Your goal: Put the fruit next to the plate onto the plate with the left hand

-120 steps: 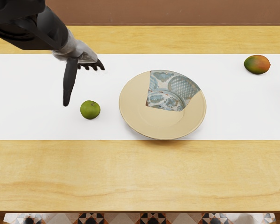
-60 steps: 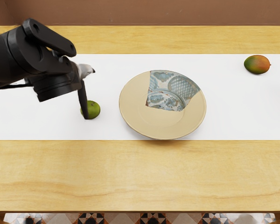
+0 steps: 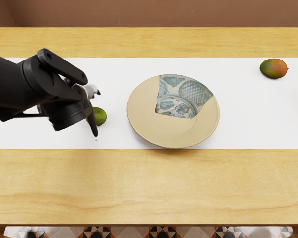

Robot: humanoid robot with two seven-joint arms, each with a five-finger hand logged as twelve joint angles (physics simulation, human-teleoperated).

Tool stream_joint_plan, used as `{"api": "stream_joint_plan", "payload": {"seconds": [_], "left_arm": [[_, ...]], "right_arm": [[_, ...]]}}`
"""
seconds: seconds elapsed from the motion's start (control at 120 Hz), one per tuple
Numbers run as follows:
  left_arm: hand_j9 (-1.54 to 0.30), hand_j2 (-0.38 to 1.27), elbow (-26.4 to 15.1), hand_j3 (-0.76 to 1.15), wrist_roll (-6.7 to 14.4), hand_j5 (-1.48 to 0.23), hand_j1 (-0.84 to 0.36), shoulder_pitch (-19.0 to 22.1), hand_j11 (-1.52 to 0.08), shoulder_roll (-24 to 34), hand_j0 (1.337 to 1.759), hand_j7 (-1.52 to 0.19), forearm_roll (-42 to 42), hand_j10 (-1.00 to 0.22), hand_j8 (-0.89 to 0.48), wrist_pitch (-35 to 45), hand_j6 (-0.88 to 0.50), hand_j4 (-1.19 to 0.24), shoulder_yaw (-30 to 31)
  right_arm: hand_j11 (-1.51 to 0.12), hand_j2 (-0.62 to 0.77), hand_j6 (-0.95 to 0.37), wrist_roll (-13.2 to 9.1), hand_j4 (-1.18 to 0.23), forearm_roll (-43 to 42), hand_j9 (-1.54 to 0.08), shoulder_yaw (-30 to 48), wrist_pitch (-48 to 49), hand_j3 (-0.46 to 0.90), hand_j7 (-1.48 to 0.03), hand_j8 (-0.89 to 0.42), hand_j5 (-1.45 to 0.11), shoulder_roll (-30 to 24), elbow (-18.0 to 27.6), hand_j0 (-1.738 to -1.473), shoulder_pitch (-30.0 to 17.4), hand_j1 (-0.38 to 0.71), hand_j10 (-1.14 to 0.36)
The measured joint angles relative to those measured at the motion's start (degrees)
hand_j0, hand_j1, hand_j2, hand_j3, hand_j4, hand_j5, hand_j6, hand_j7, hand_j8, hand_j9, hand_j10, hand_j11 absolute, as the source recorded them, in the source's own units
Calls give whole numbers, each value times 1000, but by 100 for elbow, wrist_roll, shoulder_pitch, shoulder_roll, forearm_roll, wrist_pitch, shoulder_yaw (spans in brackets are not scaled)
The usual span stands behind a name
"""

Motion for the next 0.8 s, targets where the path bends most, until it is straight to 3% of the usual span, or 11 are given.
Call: {"api": "stream_joint_plan", "payload": {"seconds": [0.267,0.517,0.8], "left_arm": [[-246,38,92,0,-18,-246,122,378,-246,0,1658,-246,-126,-189,-190,834,-190,-190,-73],[-264,41,222,0,12,-264,105,819,-264,0,1658,-264,1090,-204,-204,945,-204,-204,-174],[-294,46,378,0,32,-294,78,1007,-294,0,1658,-294,1474,-227,-227,958,-227,-227,-178]], "right_arm": [[-20,-3,-15,2,-15,0,-20,0,0,0,-20,-15,-20,0,0,-1658,1,-331,-15],[-20,-3,-15,2,-15,0,-20,0,0,0,-20,-15,-20,0,0,-1658,0,-331,-15],[-20,-3,-15,2,-15,0,-20,0,0,0,-20,-15,-20,0,0,-1658,1,-331,-15]]}}
